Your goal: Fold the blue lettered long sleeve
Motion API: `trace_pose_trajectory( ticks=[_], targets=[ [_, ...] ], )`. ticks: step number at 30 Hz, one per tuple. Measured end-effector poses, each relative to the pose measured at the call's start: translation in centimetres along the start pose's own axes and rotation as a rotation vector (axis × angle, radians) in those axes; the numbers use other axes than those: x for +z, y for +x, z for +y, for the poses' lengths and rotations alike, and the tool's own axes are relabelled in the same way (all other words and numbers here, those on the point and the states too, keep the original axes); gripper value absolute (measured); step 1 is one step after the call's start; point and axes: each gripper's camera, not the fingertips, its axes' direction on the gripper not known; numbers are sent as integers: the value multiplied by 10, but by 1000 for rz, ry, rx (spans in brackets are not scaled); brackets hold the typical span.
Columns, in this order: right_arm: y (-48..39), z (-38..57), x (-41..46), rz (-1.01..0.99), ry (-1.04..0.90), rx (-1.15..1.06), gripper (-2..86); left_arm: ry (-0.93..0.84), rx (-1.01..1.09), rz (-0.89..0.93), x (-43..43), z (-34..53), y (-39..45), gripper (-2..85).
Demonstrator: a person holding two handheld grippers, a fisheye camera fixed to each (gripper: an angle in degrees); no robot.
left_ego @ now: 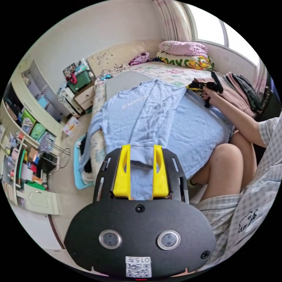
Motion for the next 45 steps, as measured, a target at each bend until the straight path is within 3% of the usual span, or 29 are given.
trace_pose_trajectory(
  ticks=[2,6,12,21,26,31,34,38,42,45],
  targets=[
    [3,-8,-2,-5,-5,4,-3,44,-23,-71,-17,10,-5,98],
    [2,-25,-2,20,-24,3,-3,-6,-20,111,-2,10,-2,102],
    [-2,-43,-14,41,-4,-10,-5,-90,41,115,77,-5,33,98],
    [-6,-65,-25,120,13,-1,-5,-84,83,151,78,-18,20,34],
    [3,-74,-32,58,0,15,-5,-218,80,350,99,-37,-10,70],
    [1,-78,-40,71,3,22,-4,-15,85,619,85,-139,-76,81],
    [-1,-81,-43,83,5,22,-4,64,33,620,126,-228,-92,92],
    [14,-87,-51,23,4,50,-3,28,-69,645,223,-333,-90,105],
    [17,-91,-55,23,-4,45,-4,-57,-179,525,316,-414,-77,104],
    [22,-94,-56,20,-10,49,-4,-57,-251,616,352,-443,-73,117]
  ],
)
